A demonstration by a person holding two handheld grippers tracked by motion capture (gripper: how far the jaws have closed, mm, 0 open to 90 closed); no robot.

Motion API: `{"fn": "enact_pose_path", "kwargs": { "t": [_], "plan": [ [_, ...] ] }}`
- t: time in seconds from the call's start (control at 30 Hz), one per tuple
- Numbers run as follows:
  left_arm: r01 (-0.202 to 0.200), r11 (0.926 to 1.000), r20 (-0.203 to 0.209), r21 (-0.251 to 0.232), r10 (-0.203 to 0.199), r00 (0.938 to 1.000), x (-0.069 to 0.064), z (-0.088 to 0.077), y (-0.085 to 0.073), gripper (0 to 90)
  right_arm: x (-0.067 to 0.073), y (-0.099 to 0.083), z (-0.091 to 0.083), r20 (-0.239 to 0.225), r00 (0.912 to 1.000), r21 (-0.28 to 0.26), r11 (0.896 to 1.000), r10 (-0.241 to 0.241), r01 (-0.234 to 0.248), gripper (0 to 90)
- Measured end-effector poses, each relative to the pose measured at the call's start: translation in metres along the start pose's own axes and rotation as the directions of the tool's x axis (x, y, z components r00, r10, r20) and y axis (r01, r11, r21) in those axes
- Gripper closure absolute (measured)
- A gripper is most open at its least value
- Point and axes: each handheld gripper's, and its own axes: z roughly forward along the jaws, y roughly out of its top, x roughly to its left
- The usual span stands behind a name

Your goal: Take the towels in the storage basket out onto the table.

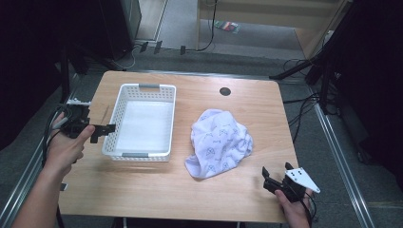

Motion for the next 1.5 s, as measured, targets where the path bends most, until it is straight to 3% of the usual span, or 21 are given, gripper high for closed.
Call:
{"fn": "enact_pose_path", "kwargs": {
  "t": [0.33,0.5,0.57,0.8,0.83,0.87,0.9,1.03,1.13,1.27,1.33,1.5],
  "plan": [
    [0.032,0.9961,0.019,-0.081,-0.031,0.9993,0.022,-0.011,-0.039,0.0,0.001,0.000,0.000,0.004,1.0000,0.002,1.000,0.001,-0.001,13.3],
    [0.054,0.9886,0.010,-0.140,-0.054,0.9985,0.030,-0.013,-0.058,0.0,0.001,0.000,0.000,0.005,1.0000,0.002,1.000,-0.001,0.001,13.4],
    [0.062,0.9791,0.001,-0.194,-0.063,0.9980,0.032,-0.013,-0.070,0.0,0.001,0.000,0.000,0.006,1.0000,0.004,1.000,-0.001,0.001,13.4],
    [0.077,0.9517,-0.040,-0.297,-0.092,0.9949,0.038,-0.007,-0.105,0.0,0.001,0.000,0.000,0.007,1.0000,0.003,1.000,0.001,-0.001,13.4],
    [0.080,0.9450,-0.048,-0.317,-0.101,0.9938,0.040,-0.005,-0.114,0.0,0.001,0.000,0.000,0.007,1.0000,0.003,1.000,0.001,-0.001,13.4],
    [0.080,0.9450,-0.048,-0.317,-0.101,0.9938,0.040,-0.005,-0.114,0.0,0.001,0.000,0.000,0.007,1.0000,0.003,1.000,0.001,-0.001,13.4],
    [0.093,0.9385,-0.047,-0.333,-0.115,0.9923,0.041,-0.003,-0.120,0.0,0.001,0.000,0.000,0.008,1.0000,0.003,1.000,-0.001,0.001,13.4],
    [0.104,0.9316,-0.046,-0.348,-0.128,0.9907,0.044,0.004,-0.132,0.0,0.001,0.000,0.000,0.008,1.0000,0.003,1.000,-0.001,0.001,13.4],
    [0.107,0.9284,-0.050,-0.356,-0.133,0.9899,0.047,0.009,-0.140,0.0,0.001,0.000,0.000,0.007,1.0000,0.000,1.000,0.000,0.000,13.4],
    [0.085,0.9350,-0.084,-0.344,-0.121,0.9892,0.049,0.015,-0.149,0.0,0.001,0.000,0.000,0.006,1.0000,0.000,1.000,0.002,-0.002,13.4],
    [0.081,0.9262,-0.101,-0.368,-0.126,0.9869,0.049,0.015,-0.151,0.0,0.000,0.000,0.000,0.006,1.0000,0.001,1.000,0.001,-0.001,13.4],
    [0.076,0.9287,-0.108,-0.363,-0.123,0.9865,0.047,0.018,-0.152,0.0,0.000,0.000,0.000,0.005,1.0000,-0.003,1.000,0.001,-0.001,13.4]
  ]
}}
